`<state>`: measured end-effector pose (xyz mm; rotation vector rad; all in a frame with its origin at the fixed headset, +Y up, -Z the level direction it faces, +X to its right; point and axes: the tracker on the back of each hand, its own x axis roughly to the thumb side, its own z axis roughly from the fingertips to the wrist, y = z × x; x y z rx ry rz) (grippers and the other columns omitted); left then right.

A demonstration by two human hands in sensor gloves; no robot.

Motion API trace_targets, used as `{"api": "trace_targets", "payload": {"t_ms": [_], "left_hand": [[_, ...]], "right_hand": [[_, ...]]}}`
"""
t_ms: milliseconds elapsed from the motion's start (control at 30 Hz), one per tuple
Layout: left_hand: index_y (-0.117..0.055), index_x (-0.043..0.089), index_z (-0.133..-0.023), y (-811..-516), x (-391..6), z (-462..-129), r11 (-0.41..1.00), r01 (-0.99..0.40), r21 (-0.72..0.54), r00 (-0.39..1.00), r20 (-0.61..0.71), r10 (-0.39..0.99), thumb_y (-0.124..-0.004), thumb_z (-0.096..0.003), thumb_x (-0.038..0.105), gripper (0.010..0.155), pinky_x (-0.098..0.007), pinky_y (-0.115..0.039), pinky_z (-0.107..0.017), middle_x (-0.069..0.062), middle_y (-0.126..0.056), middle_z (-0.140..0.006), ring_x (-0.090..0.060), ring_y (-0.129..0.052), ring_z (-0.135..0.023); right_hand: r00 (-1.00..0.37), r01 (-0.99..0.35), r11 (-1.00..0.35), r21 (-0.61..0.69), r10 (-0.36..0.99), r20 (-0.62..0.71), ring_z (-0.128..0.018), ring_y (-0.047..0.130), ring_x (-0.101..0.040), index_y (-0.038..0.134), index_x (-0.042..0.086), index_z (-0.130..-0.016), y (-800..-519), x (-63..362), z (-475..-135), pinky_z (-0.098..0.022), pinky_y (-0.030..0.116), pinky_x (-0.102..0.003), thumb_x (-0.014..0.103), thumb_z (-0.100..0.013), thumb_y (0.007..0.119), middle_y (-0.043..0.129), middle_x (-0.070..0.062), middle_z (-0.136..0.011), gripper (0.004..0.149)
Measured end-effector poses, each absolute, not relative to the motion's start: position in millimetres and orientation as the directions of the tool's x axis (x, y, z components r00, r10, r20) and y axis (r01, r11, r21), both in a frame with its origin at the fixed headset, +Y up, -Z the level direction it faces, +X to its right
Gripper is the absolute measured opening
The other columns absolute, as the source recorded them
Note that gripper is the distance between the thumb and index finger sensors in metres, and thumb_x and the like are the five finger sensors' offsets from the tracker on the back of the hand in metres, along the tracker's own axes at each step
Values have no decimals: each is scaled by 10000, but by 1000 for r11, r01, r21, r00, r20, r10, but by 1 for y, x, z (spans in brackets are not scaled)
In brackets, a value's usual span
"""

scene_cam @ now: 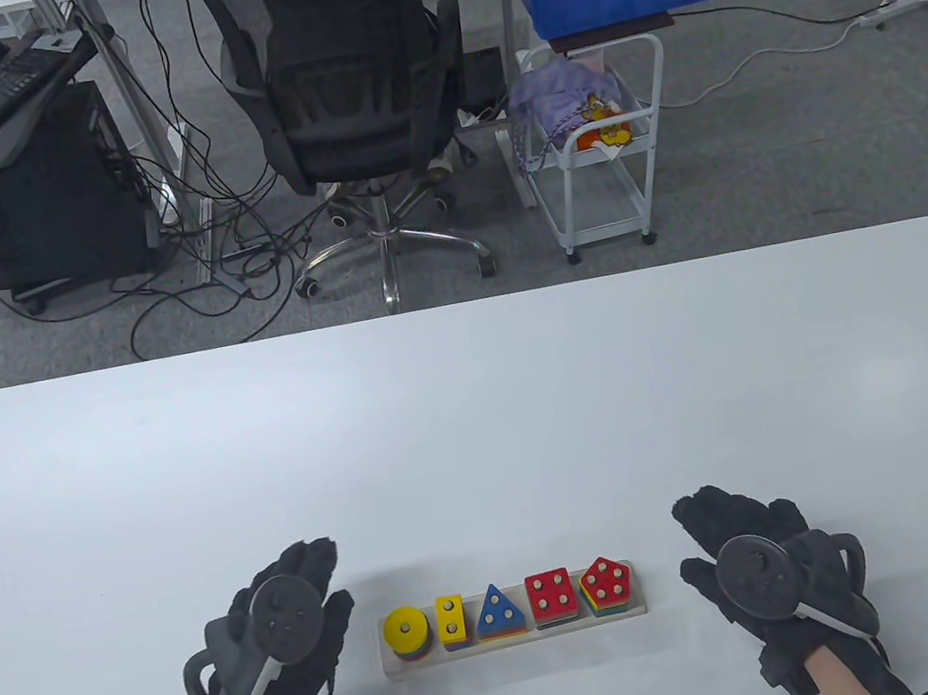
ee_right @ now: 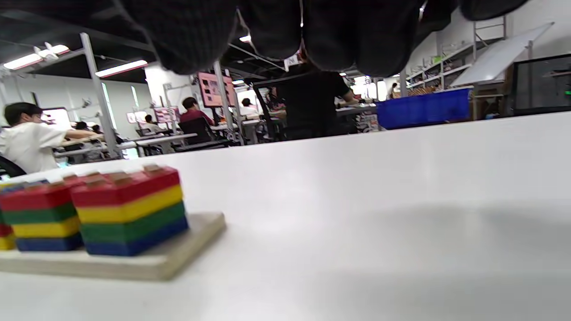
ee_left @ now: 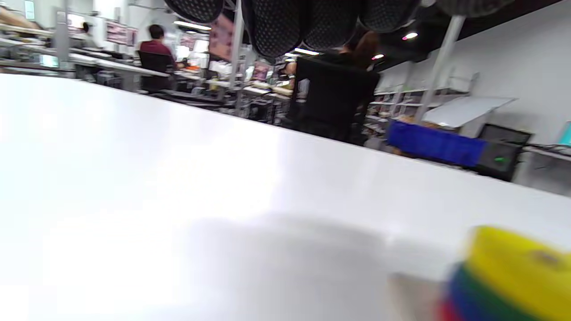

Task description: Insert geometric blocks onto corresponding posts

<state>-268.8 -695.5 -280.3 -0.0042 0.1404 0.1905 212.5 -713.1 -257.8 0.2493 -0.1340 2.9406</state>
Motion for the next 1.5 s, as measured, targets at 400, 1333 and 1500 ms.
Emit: {"api": "trace_targets", "payload": {"t_ms": [400, 1333, 1500], "left_hand": [[-300, 515, -1049, -721, -299, -282, 1000, -8, 3, 971, -239, 9, -648, -362, 660, 783, -567, -288, -847, 171, -245, -1215, -200, -246, -1182], [-149, 581, -1016, -727, -313, -285, 997, 1, -78, 955, -295, -24, -596, -322, 737, 840, -573, -144, -835, 229, -34, -1176, -172, -11, -1146], [-153, 582, -1015, -726, -313, -284, 996, 9, -84, 954, -296, -34, -597, -321, 736, 839, -575, -147, -835, 226, -36, -1176, -172, -49, -1147]], "right_hand": [[-979, -135, -988, -75, 122, 161, -1039, 462, -453, 461, 194, -1056, -721, 219, -260, -633, 249, -831, 474, -458, 722, 463, -163, -1119, 710], [-975, -91, -993, 75, 104, 196, -1049, 154, -456, 258, 248, -1067, -735, 214, -267, -604, 103, -829, 569, -464, 631, 202, -156, -1143, 779], [-975, -102, -992, 69, 114, 189, -1047, 149, -453, 253, 247, -1066, -732, 217, -264, -604, 104, -828, 567, -464, 632, 197, -157, -1141, 780]]}}
